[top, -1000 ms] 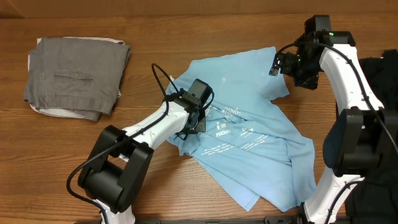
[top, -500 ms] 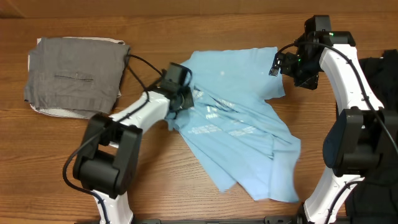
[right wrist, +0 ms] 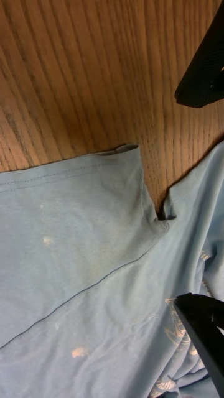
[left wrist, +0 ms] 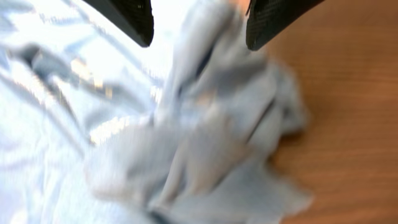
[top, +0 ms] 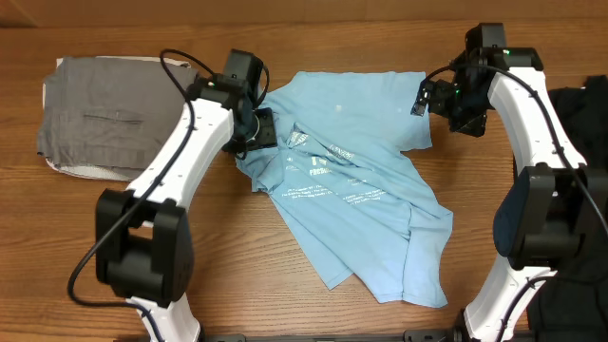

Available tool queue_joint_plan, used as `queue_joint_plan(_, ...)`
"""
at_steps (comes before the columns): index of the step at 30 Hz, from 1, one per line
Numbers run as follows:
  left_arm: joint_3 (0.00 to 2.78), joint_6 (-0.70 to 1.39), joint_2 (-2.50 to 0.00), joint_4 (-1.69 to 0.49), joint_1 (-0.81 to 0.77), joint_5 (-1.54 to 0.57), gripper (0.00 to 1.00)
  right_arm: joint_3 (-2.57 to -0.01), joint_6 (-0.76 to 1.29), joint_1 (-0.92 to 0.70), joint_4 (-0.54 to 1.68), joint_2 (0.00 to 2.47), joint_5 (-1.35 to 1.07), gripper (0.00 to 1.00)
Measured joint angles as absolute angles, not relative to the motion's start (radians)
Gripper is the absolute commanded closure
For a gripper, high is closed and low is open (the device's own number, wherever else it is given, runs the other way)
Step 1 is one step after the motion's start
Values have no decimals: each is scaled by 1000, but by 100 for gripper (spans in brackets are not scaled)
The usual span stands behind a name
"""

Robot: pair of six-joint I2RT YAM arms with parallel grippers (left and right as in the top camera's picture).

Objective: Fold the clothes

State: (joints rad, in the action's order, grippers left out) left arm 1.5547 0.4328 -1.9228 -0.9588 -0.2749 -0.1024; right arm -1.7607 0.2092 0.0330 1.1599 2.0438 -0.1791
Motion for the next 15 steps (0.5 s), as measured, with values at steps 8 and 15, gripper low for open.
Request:
queue_joint_plan(8,1459,530,-1891,-1064,-274,-85,71,-1761,208,33,1161,2044,-179,0)
queue_joint_plan(15,1282,615,-1898,-916,-274,-78,70,-1761,209,33,1161,2044,-179,0)
